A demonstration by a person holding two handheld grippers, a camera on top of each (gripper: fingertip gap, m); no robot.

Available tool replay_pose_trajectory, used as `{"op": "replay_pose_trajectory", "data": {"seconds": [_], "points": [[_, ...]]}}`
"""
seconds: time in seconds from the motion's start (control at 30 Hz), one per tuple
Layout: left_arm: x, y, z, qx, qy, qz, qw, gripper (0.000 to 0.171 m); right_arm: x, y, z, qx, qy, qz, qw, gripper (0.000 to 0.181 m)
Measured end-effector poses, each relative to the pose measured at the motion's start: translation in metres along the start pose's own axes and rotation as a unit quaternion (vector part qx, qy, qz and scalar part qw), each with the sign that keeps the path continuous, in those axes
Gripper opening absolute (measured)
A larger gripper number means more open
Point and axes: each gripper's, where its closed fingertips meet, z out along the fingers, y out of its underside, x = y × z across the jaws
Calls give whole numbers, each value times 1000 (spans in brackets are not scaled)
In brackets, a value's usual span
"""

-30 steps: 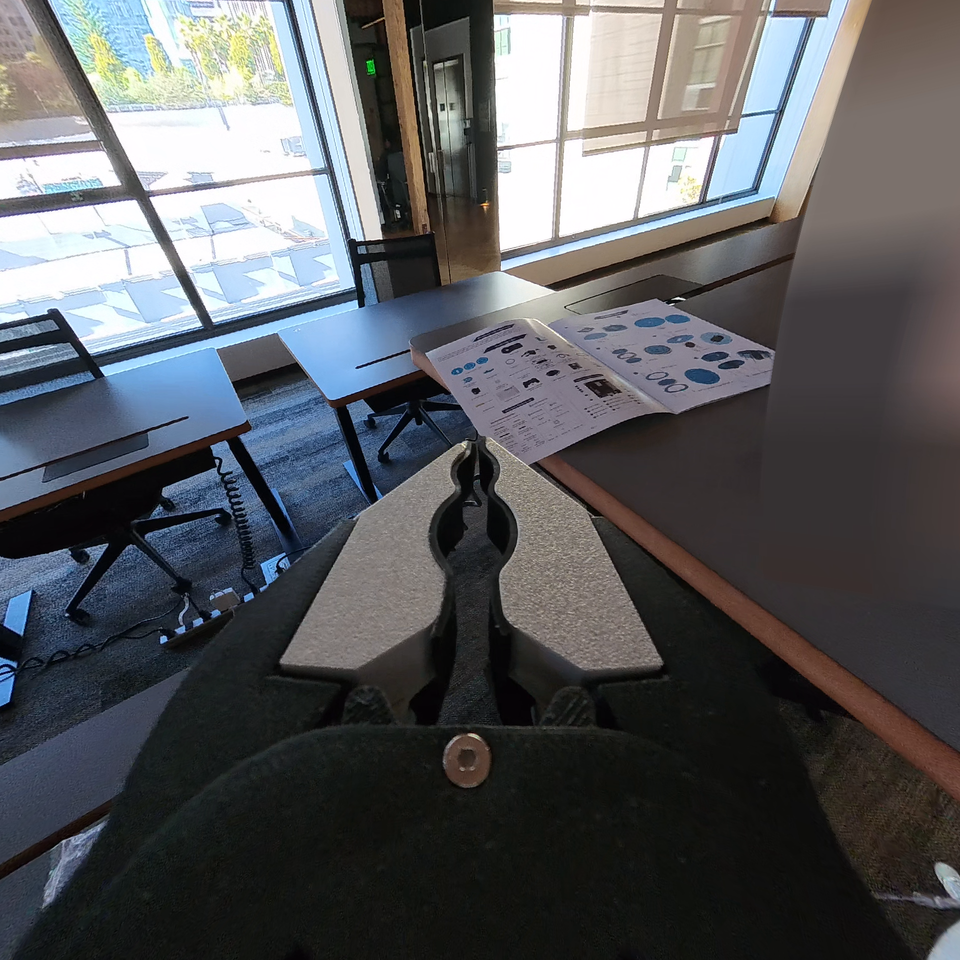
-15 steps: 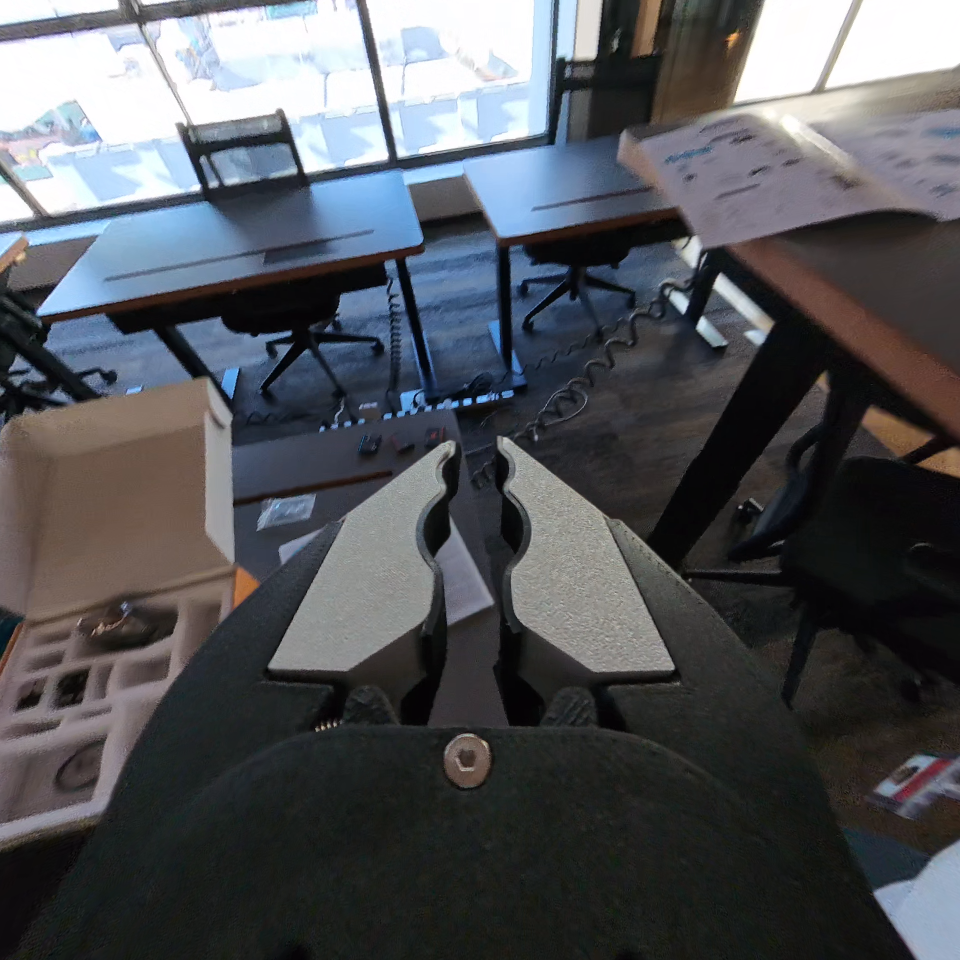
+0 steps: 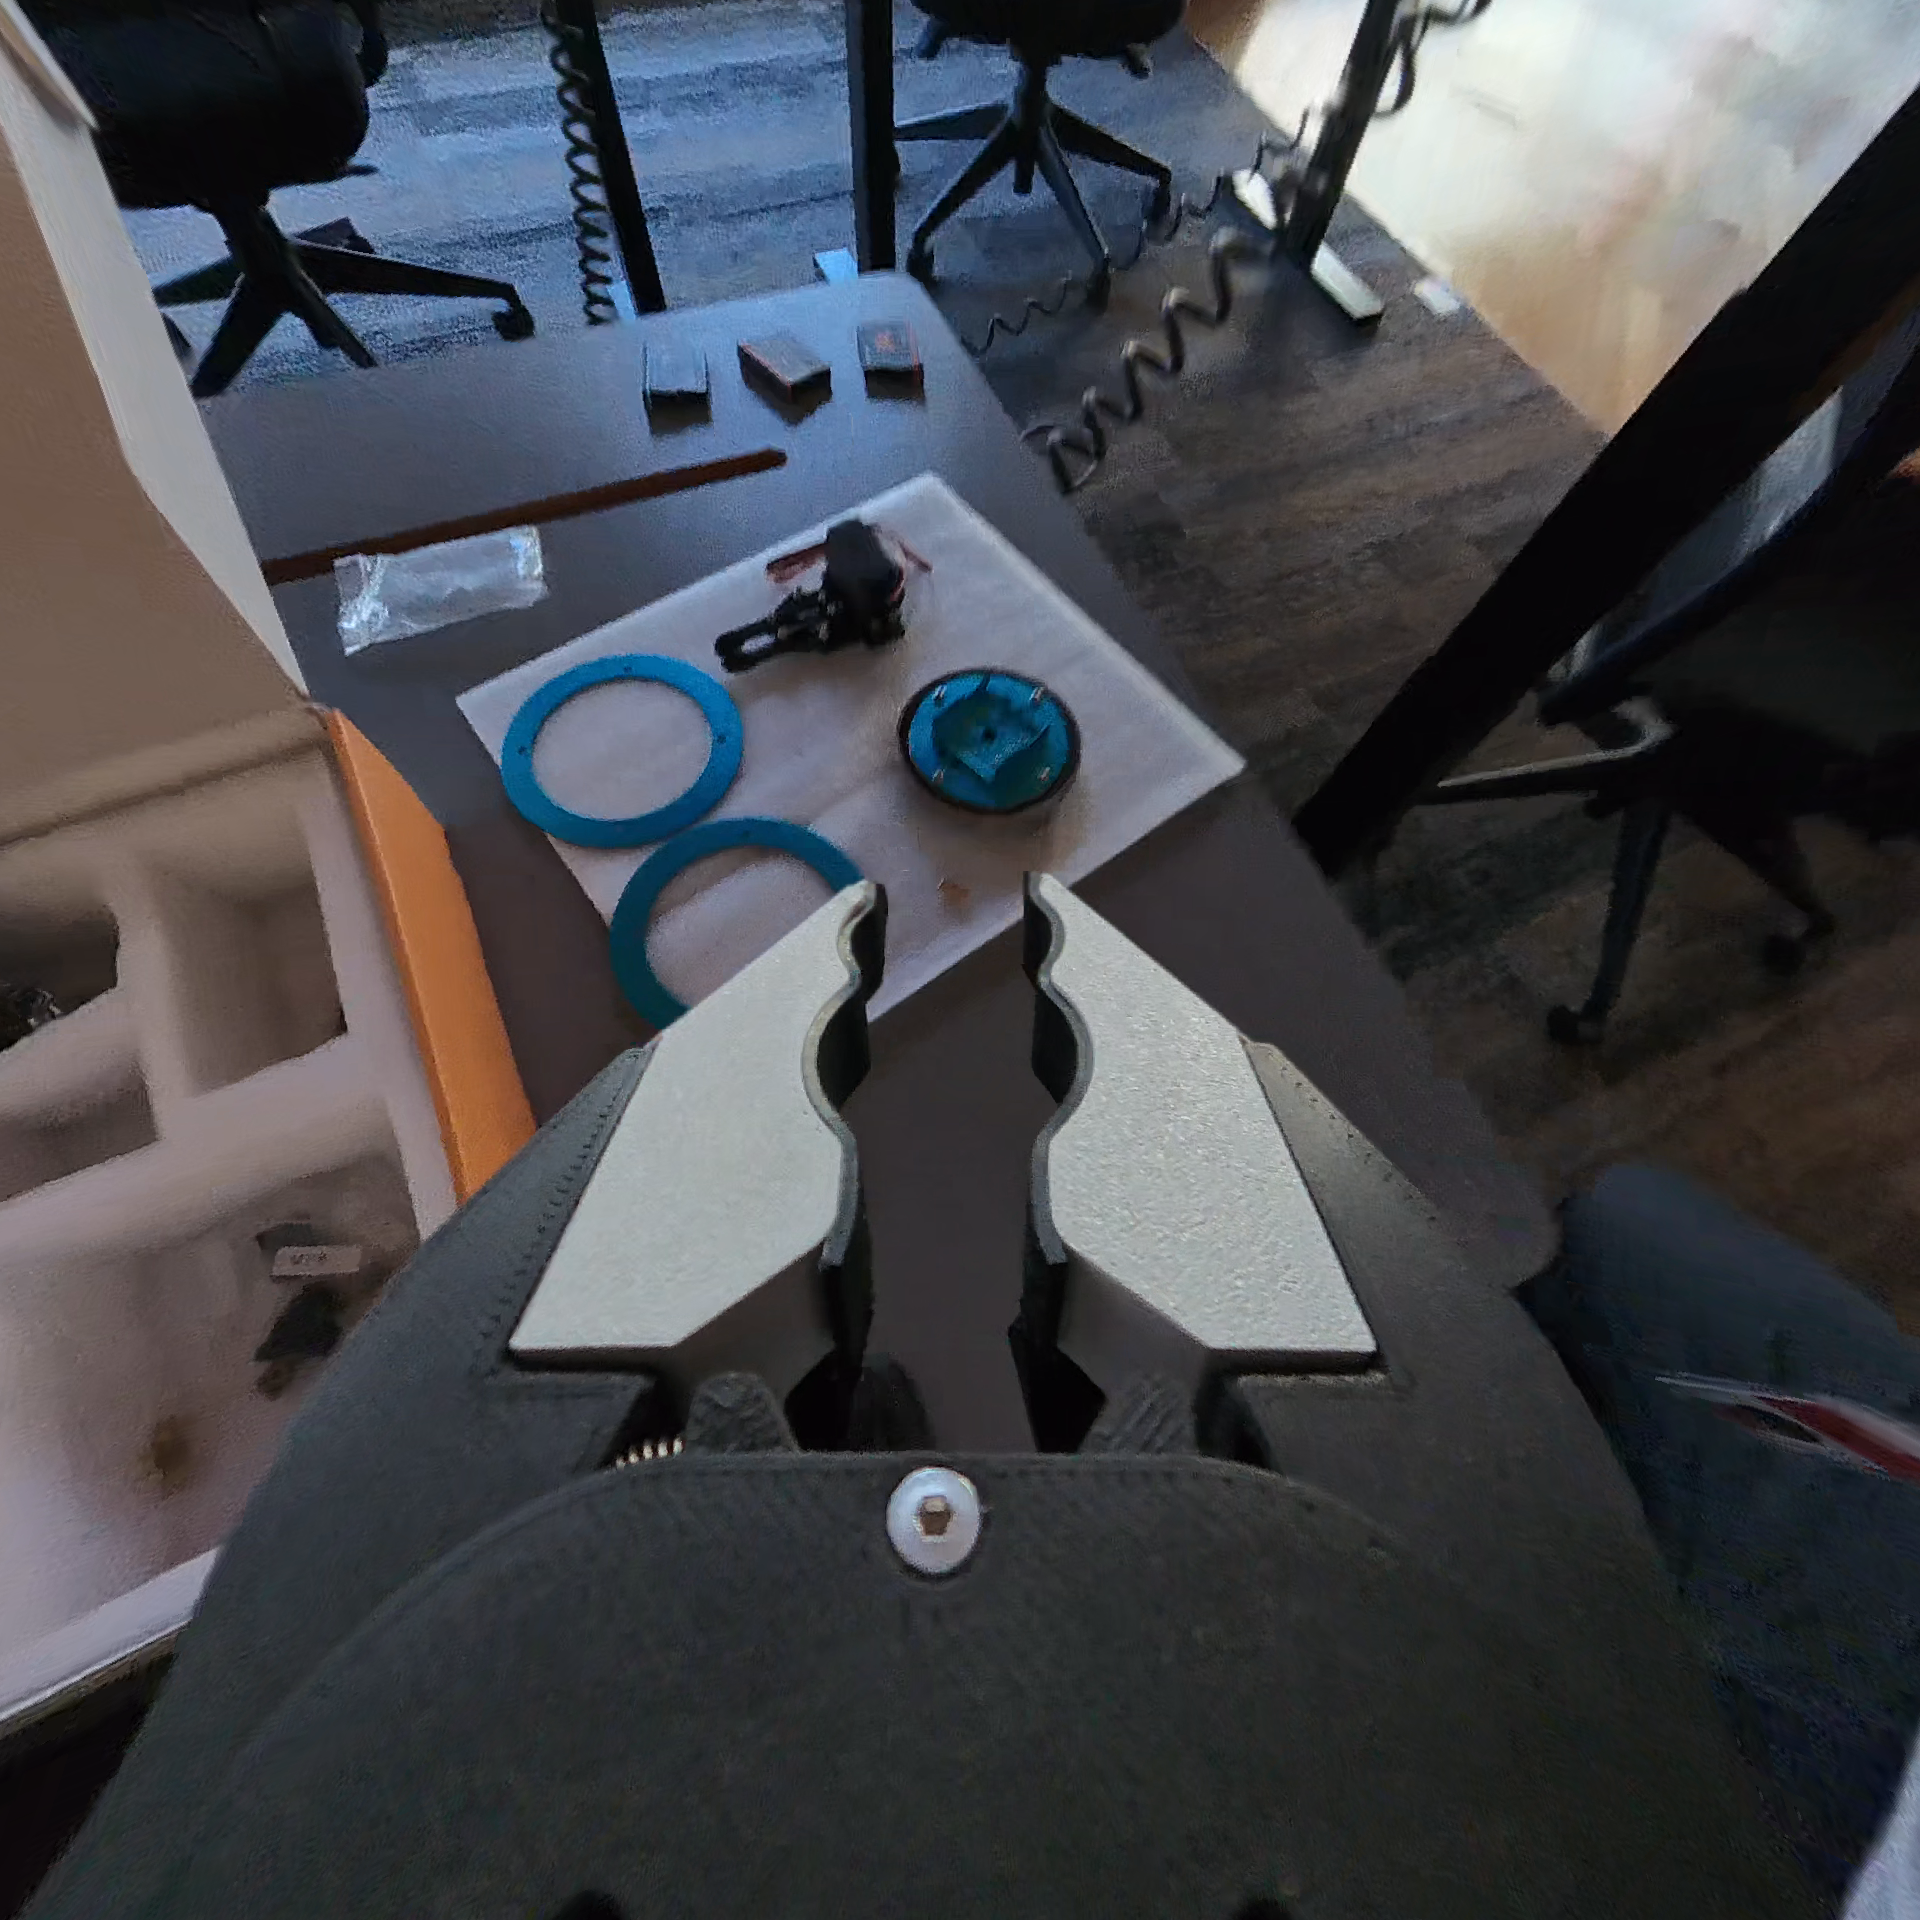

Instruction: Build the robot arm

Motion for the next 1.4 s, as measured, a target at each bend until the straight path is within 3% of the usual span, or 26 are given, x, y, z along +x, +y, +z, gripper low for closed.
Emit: {"op": "replay_pose_trajectory", "data": {"seconds": [0.07, 0.2, 0.27, 0.37, 0.47, 0.57, 0.7, 0.87, 1.07, 1.17, 1.27, 1.4], "points": [[-10, 35, 15, -4, 2, 47, 999, 32, -78, -12, -20, 28, -57, 20, 998, 0], [-18, 74, 32, 10, 16, 168, 986, 48, -215, -15, -68, 86, -145, 66, 984, 0], [-33, 94, 37, -16, 3, 210, 978, 47, -261, -6, -82, 95, -152, 64, 982, 0], [-43, 119, 38, -70, 9, 268, 961, 42, -297, 23, -80, 53, -141, 78, 986, 0], [-38, 114, 46, -81, 46, 320, 943, 27, -351, 70, -79, -21, -202, 161, 966, 0], [-35, 112, 73, -108, 78, 328, 935, 28, -423, 141, -81, -105, -273, 177, 940, 0], [-34, 129, 123, -165, 89, 258, 948, 37, -494, 236, -64, -176, -325, 177, 912, 0], [-65, 131, 166, -191, 21, 237, 952, 36, -530, 309, -3, -187, -394, 179, 882, 0], [-64, 144, 174, -245, 105, 196, 944, 36, -544, 362, 73, -163, -459, 193, 852, 0], [-63, 144, 175, -254, 105, 215, 937, 31, -544, 373, 104, -168, -458, 219, 845, 1], [-56, 145, 172, -264, 111, 229, 930, 14, -543, 373, 123, -171, -460, 222, 843, 1], [-56, 144, 170, -280, 121, 218, 927, 14, -559, 377, 144, -187, -485, 197, 831, 4]]}}
